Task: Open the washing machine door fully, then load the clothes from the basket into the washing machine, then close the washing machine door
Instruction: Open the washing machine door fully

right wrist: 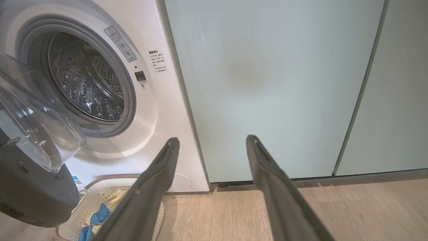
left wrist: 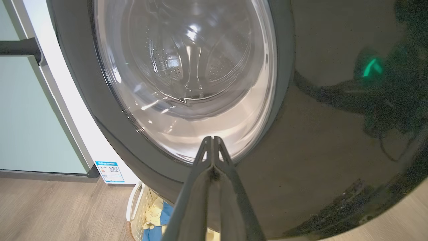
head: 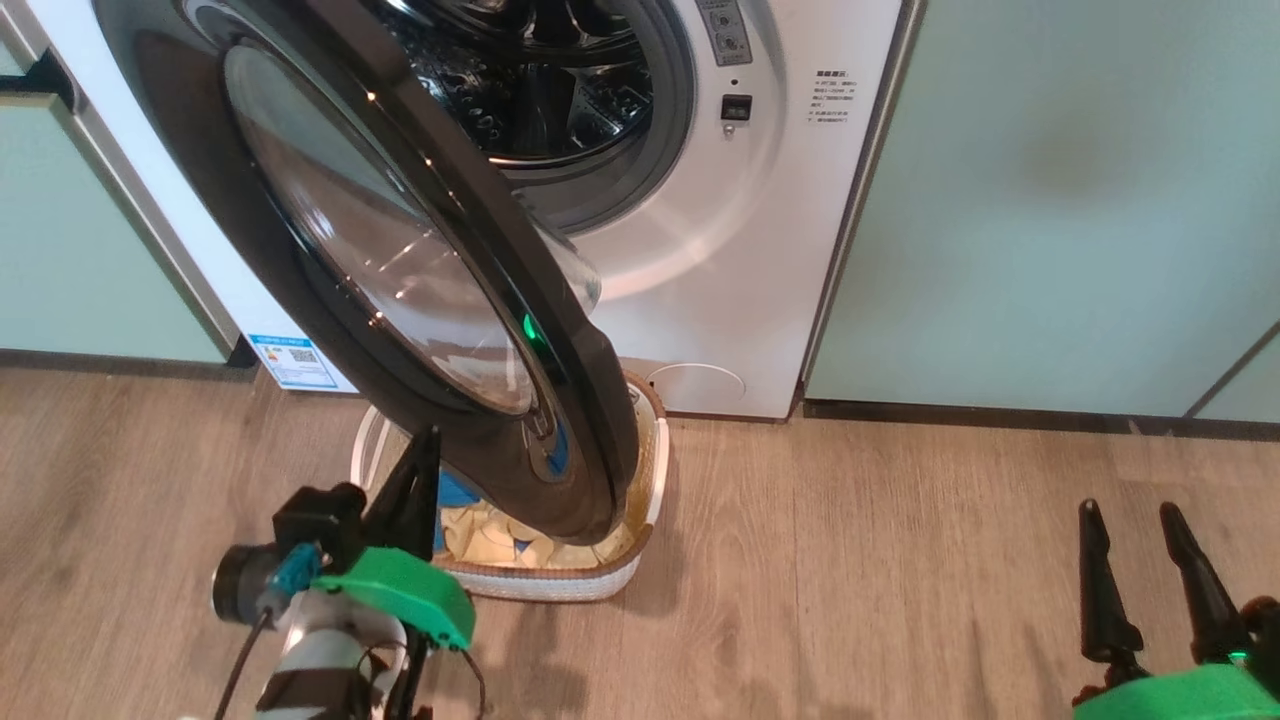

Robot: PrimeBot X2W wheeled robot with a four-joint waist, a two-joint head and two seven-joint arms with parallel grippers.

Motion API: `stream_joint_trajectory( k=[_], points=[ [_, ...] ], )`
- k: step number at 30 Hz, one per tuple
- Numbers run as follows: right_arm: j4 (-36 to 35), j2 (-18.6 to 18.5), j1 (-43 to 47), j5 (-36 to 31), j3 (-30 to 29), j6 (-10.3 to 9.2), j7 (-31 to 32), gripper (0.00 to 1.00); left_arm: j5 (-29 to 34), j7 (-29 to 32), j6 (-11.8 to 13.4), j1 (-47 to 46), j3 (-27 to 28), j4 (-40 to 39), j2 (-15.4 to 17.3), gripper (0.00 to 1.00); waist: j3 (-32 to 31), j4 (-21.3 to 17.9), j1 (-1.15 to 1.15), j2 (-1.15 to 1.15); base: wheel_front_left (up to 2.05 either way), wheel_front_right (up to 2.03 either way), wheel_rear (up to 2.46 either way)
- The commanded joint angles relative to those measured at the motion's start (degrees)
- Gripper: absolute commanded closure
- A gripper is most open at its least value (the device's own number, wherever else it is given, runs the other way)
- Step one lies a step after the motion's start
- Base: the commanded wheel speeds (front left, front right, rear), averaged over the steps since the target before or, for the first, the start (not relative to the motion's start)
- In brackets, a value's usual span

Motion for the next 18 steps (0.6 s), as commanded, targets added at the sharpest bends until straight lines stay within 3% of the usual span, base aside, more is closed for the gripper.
stream_joint_trajectory(
  k=[1,7,13,18],
  points=[
    [-1.53,-0.41,-0.84,-0.61,0.79,0.01,-0.54,0.00,0.08,-0.36,0.52,-2.43,2.49,-2.40,0.83,1.00,-0.10,0.11,0.00,0.00,0.00,0.00,0.00],
    [-1.58,-0.24,-0.55,-0.84,0.48,0.01,-0.54,0.00,1.30,-0.36,2.60,-4.22,3.68,-8.30,0.98,1.00,-0.43,0.52,0.00,0.00,0.00,0.00,0.00],
    [-1.79,-0.07,-0.50,-1.01,-0.18,0.01,-0.54,0.00,3.84,-0.36,4.77,-6.76,3.83,-22.19,1.03,1.00,-0.41,0.98,0.00,0.00,0.00,0.00,0.00],
    [-1.90,0.06,-0.60,-1.19,-0.60,0.01,-0.54,0.00,5.61,-0.36,4.31,-9.02,1.26,-32.69,1.02,1.00,-0.28,1.23,0.00,0.00,0.00,0.00,0.00]
  ],
)
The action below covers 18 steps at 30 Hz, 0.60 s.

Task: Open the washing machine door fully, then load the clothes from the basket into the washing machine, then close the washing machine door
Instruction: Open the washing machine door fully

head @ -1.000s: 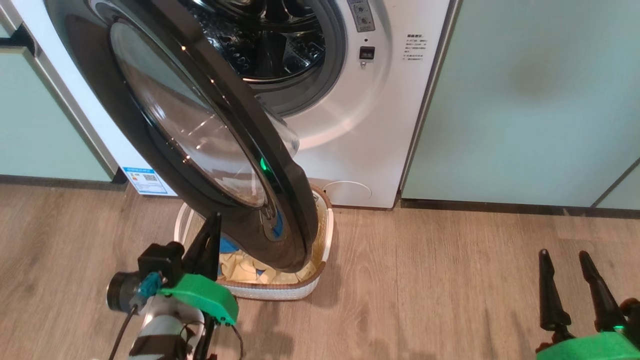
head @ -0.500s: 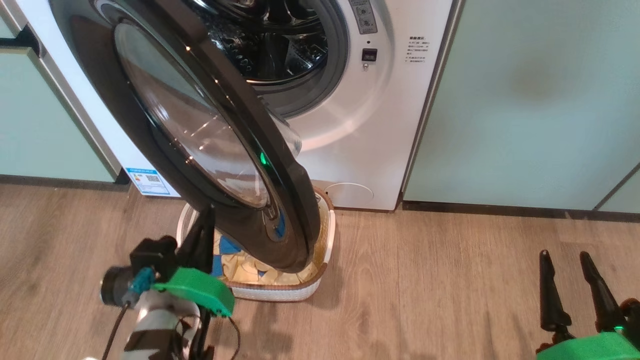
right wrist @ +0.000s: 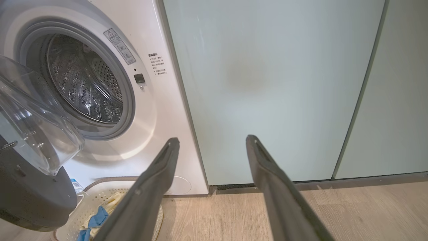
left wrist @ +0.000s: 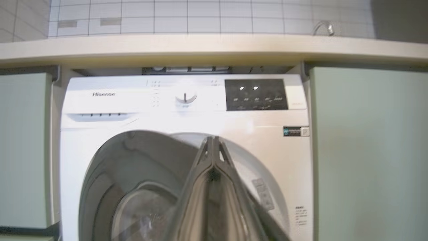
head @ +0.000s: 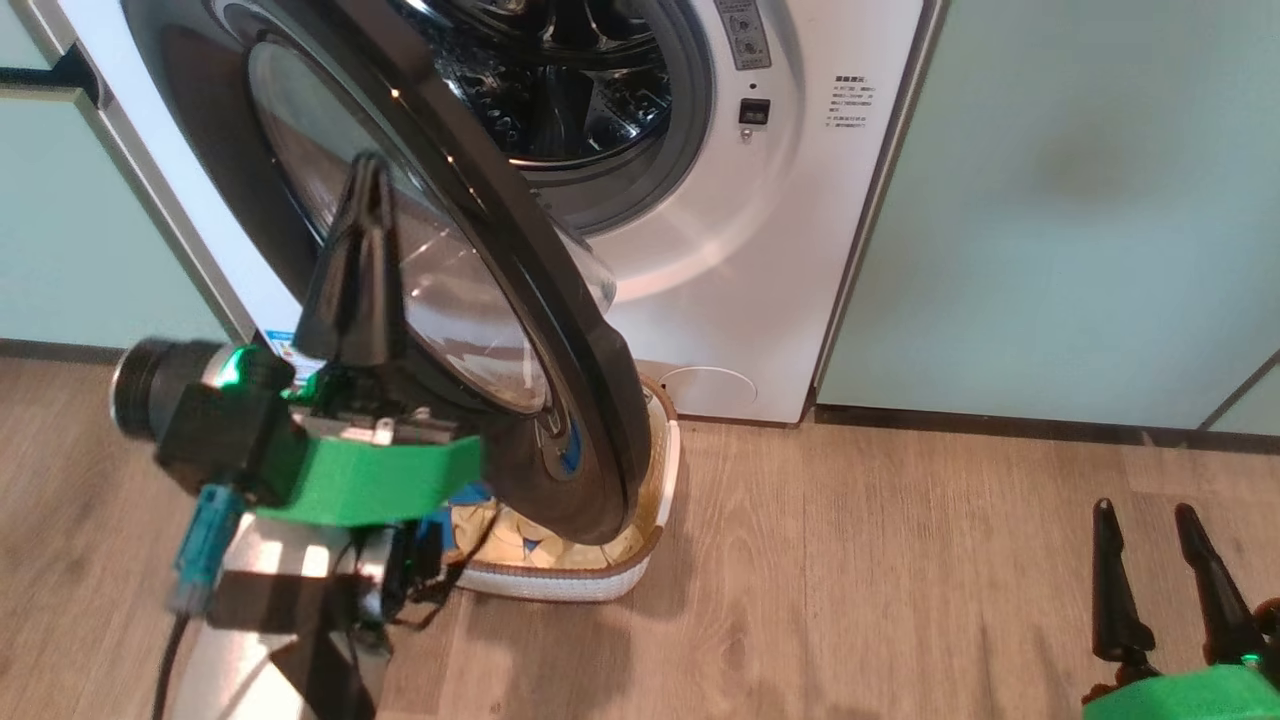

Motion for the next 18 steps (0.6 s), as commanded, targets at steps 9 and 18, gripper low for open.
stream_joint_trajectory(
  k=[9,18],
  points=[
    [-1.88,-0.03,-1.10,-0.50,1.00,0.01,-0.54,0.00,-1.21,5.32,-4.53,-4.10,-10.33,-8.20,0.76,1.00,0.36,-0.49,0.00,0.00,0.00,0.00,0.00],
    [-1.45,0.30,-1.01,-0.38,1.10,0.01,-0.55,0.00,-8.88,17.67,-5.80,-2.02,-21.92,-5.04,0.64,1.00,0.31,-1.02,0.00,0.00,0.00,0.00,0.00]
  ],
)
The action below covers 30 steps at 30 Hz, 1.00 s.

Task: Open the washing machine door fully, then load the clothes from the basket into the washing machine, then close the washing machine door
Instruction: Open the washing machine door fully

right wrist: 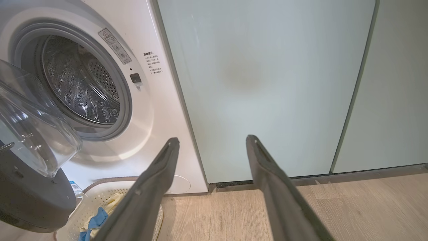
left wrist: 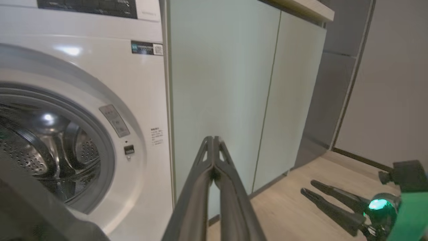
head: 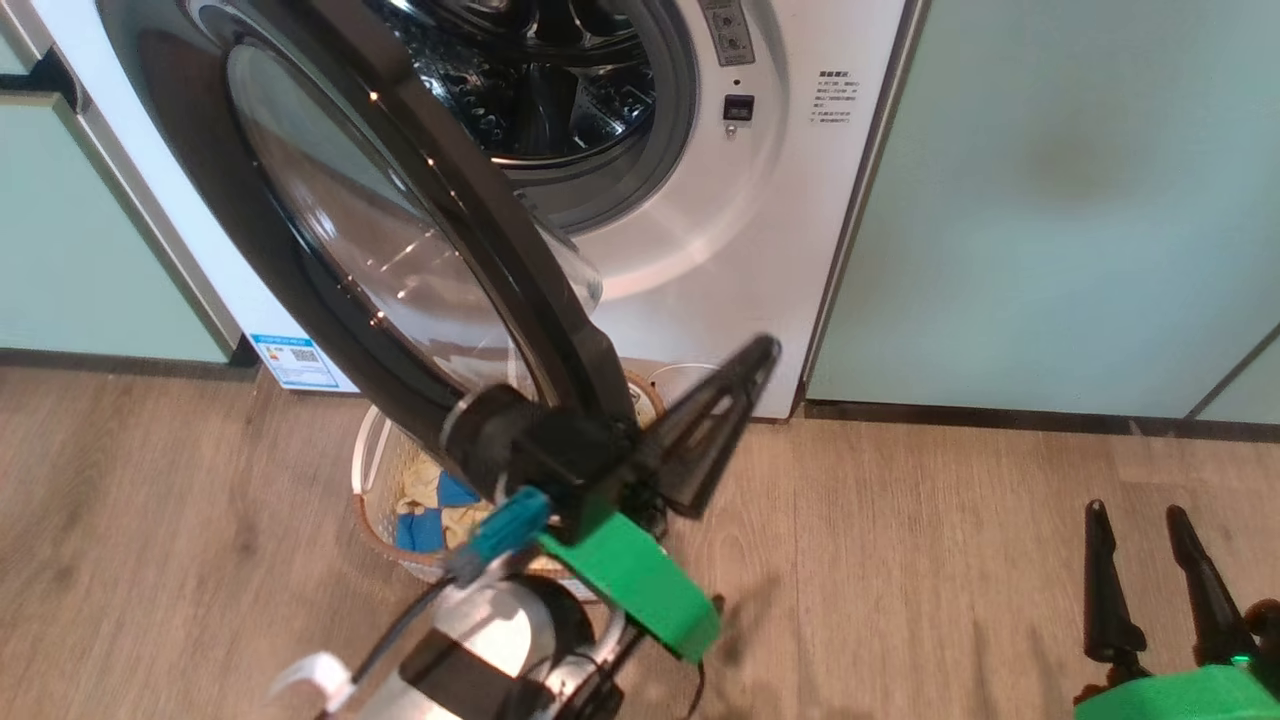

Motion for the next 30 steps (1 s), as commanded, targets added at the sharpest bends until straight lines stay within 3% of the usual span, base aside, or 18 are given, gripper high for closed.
stream_joint_trajectory(
  k=[1,10,30],
  points=[
    [-1.60,-0.48,-0.96,-0.35,1.13,0.01,-0.55,0.00,-0.85,1.92,0.41,-1.02,0.98,-1.02,0.52,1.00,-0.12,-0.08,0.00,0.00,0.00,0.00,0.00],
    [-1.21,-0.21,-0.75,-0.12,1.10,0.01,-0.55,0.00,-0.39,8.16,4.37,0.00,-0.16,5.45,0.81,1.00,-0.15,-0.30,0.00,0.00,0.00,0.00,0.00],
    [-0.68,-0.09,-1.00,-0.09,0.92,0.01,-0.55,0.00,0.70,6.00,7.56,-0.90,2.13,12.36,2.03,1.00,-0.19,-0.40,0.00,0.00,0.00,0.00,0.00]
  ],
)
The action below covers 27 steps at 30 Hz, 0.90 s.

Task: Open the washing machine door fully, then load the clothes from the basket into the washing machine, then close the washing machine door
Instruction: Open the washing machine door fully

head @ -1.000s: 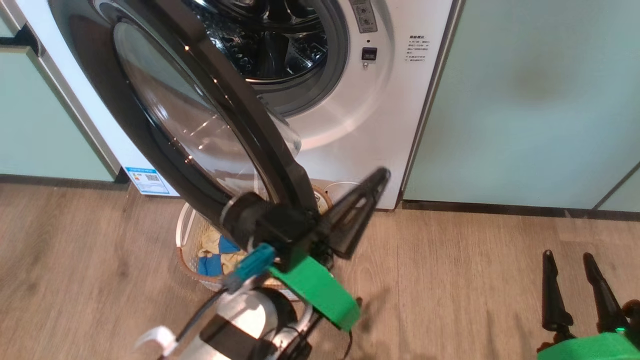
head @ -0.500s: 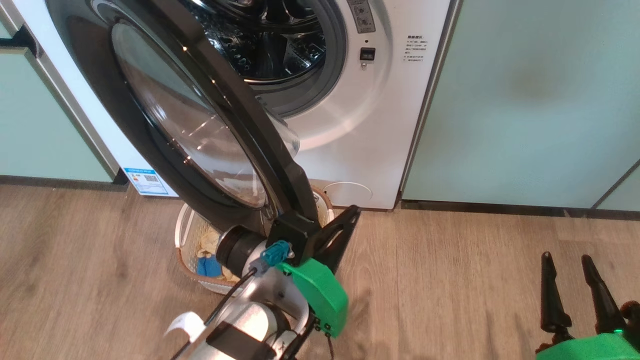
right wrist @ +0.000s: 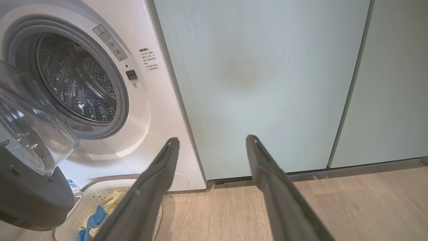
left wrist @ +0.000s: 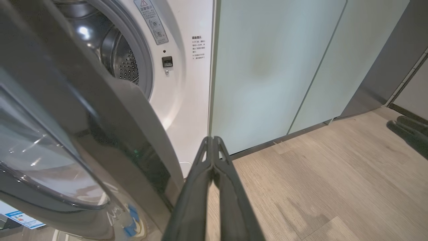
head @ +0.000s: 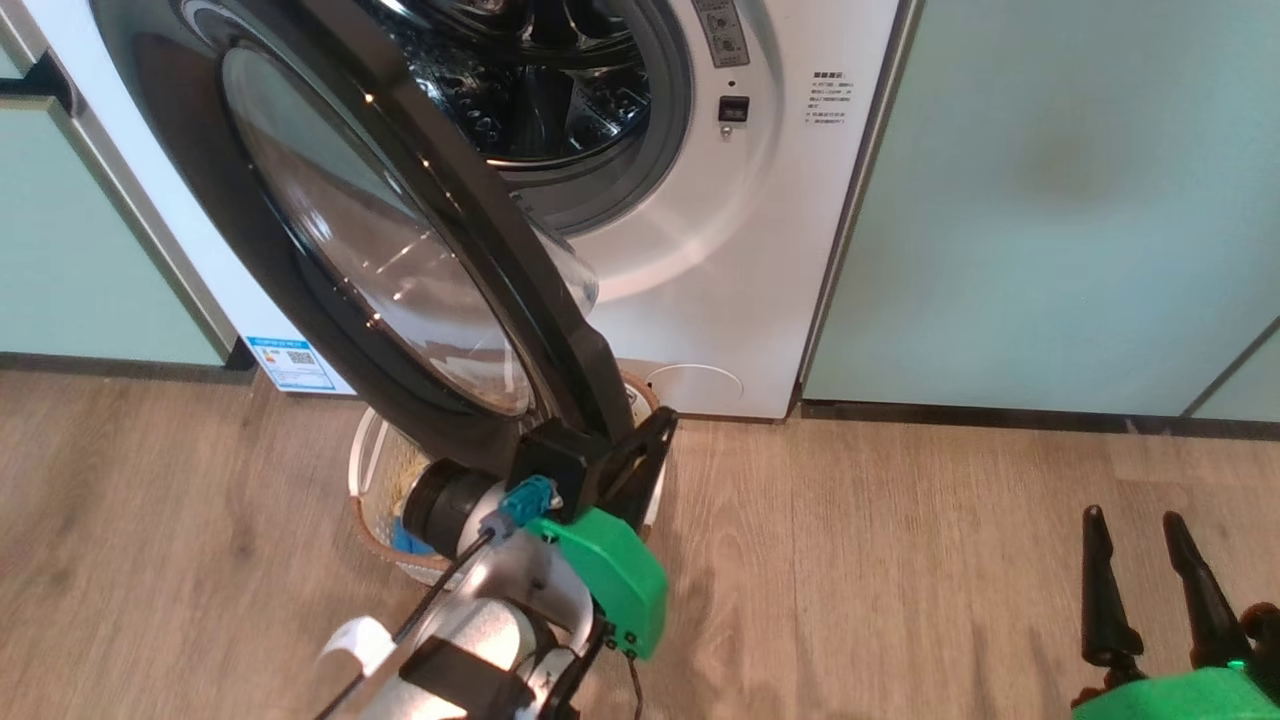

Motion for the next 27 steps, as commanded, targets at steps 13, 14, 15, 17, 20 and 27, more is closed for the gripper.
stream_joint_trajectory(
  k=[13,14,15,17,20,27],
  points=[
    [-1.56,-0.41,-1.09,-0.07,0.55,0.01,-0.55,0.00,0.43,-1.60,1.32,-2.83,2.82,-0.84,1.36,1.00,0.22,0.41,0.00,0.00,0.00,0.00,0.00],
    [-1.58,-0.39,-1.09,-0.08,0.50,0.01,-0.55,0.00,0.55,-1.74,1.44,-2.83,2.82,-0.94,1.44,1.00,0.28,0.53,0.00,0.00,0.00,0.00,0.00],
    [-1.61,-0.38,-1.10,-0.10,0.39,0.01,-0.55,0.00,0.57,-1.83,1.54,-2.78,2.81,-0.99,1.48,1.00,0.35,0.73,0.00,0.00,0.00,0.00,0.00],
    [-1.65,-0.34,-1.13,-0.11,0.15,0.01,-0.55,0.00,0.56,-1.95,1.77,-2.65,2.89,-1.10,1.59,1.00,0.54,1.15,0.00,0.00,0.00,0.00,0.00],
    [-1.71,-0.32,-1.23,-0.14,-0.12,0.01,-0.55,0.00,0.57,-2.09,1.97,-2.48,2.82,-1.37,1.73,1.00,0.86,2.03,0.00,0.00,0.00,0.00,0.00],
    [-1.70,-0.45,-1.66,-0.27,-0.27,0.01,-0.55,0.00,0.49,-2.60,2.28,-2.01,2.55,-2.22,2.00,1.00,1.51,4.25,0.00,0.00,0.00,0.00,0.00]
  ],
)
